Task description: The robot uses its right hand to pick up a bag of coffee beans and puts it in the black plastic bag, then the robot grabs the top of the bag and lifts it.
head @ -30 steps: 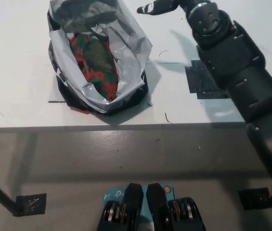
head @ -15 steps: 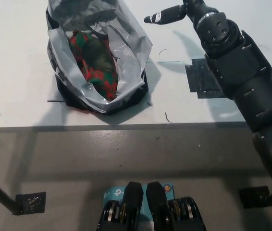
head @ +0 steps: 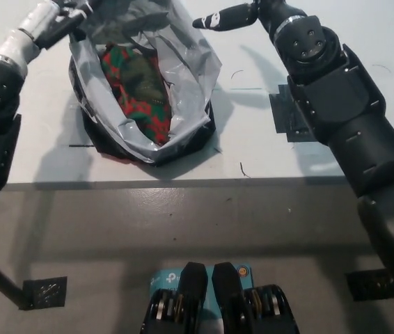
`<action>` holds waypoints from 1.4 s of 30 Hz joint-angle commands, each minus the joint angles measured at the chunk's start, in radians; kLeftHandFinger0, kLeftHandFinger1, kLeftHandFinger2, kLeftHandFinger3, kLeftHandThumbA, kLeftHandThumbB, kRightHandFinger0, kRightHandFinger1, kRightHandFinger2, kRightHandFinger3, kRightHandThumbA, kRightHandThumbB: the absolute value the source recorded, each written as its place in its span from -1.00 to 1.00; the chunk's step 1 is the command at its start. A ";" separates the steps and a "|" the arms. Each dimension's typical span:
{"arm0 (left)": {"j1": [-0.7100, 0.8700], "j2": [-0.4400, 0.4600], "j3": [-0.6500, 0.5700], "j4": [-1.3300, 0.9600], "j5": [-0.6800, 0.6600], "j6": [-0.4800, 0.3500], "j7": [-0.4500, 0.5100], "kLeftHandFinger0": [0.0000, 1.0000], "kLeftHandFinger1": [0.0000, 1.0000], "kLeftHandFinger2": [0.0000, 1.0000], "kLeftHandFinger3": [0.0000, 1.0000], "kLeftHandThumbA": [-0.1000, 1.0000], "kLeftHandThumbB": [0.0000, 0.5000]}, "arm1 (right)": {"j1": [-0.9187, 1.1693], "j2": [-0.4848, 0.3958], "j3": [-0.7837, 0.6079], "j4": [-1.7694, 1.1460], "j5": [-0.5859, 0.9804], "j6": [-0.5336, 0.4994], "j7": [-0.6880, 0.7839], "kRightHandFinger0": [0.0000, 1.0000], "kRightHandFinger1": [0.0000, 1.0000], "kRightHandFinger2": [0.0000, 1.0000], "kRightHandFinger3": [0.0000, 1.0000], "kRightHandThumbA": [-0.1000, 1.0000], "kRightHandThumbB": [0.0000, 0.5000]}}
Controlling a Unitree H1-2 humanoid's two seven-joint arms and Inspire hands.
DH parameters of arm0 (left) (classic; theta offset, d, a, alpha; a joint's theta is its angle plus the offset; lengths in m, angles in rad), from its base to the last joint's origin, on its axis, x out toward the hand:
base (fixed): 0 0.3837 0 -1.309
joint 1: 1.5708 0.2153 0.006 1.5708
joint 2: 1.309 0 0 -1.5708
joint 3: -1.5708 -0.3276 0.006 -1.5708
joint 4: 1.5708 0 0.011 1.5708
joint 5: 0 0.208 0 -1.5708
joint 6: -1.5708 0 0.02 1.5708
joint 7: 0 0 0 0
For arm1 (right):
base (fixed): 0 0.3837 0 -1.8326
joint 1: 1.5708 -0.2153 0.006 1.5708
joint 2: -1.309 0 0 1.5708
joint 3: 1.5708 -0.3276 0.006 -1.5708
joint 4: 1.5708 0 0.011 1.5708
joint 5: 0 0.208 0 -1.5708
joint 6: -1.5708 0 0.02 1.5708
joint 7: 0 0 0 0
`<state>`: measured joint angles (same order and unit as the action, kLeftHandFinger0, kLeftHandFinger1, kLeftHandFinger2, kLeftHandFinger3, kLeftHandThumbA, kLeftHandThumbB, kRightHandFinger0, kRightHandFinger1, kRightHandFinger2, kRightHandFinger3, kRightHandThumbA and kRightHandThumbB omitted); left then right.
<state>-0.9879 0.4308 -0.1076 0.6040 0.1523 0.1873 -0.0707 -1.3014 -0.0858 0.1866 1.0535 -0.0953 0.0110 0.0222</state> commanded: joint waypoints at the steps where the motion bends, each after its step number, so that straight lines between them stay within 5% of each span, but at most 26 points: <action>1: -0.044 -0.014 0.006 0.026 0.038 -0.012 0.046 1.00 1.00 1.00 1.00 0.90 0.75 | -0.017 -0.004 -0.032 -0.061 0.015 0.018 0.029 1.00 1.00 1.00 1.00 1.00 0.64; 12: -0.052 -0.010 0.002 0.059 0.074 -0.044 0.051 1.00 1.00 1.00 1.00 0.93 0.89 | 0.003 0.013 -0.056 -0.063 0.011 0.049 0.030 1.00 1.00 1.00 1.00 1.00 0.75; 21: -0.047 0.050 -0.012 0.014 0.158 -0.114 0.098 1.00 1.00 1.00 1.00 0.98 0.85 | 0.021 0.014 -0.072 -0.059 0.012 0.060 0.037 1.00 1.00 1.00 1.00 1.00 0.76; 28: -0.087 0.120 0.015 -0.251 0.202 -0.175 0.091 1.00 1.00 1.00 1.00 0.92 0.64 | 0.021 0.001 -0.058 -0.045 -0.010 0.068 0.046 1.00 1.00 1.00 1.00 1.00 0.77; 34: -0.118 0.129 0.085 -0.581 0.170 -0.074 0.043 1.00 1.00 1.00 1.00 0.91 0.73 | 0.034 0.008 -0.070 -0.051 0.003 0.074 0.051 1.00 1.00 1.00 1.00 1.00 0.81; 39: -0.140 0.140 0.113 -0.610 0.171 -0.075 0.044 1.00 1.00 1.00 1.00 1.00 0.73 | 0.040 0.006 -0.066 -0.060 -0.002 0.087 0.056 1.00 1.00 1.00 1.00 1.00 0.75; 42: -0.118 0.144 0.127 -0.576 0.173 -0.034 0.027 1.00 1.00 1.00 1.00 1.00 0.77 | 0.046 0.008 -0.069 -0.056 0.002 0.077 0.059 1.00 1.00 1.00 1.00 1.00 0.89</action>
<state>-1.0555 0.5238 -0.0214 0.0353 0.3165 0.1057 -0.0320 -1.2092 -0.0705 0.1293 1.0284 -0.0983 0.0911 0.0650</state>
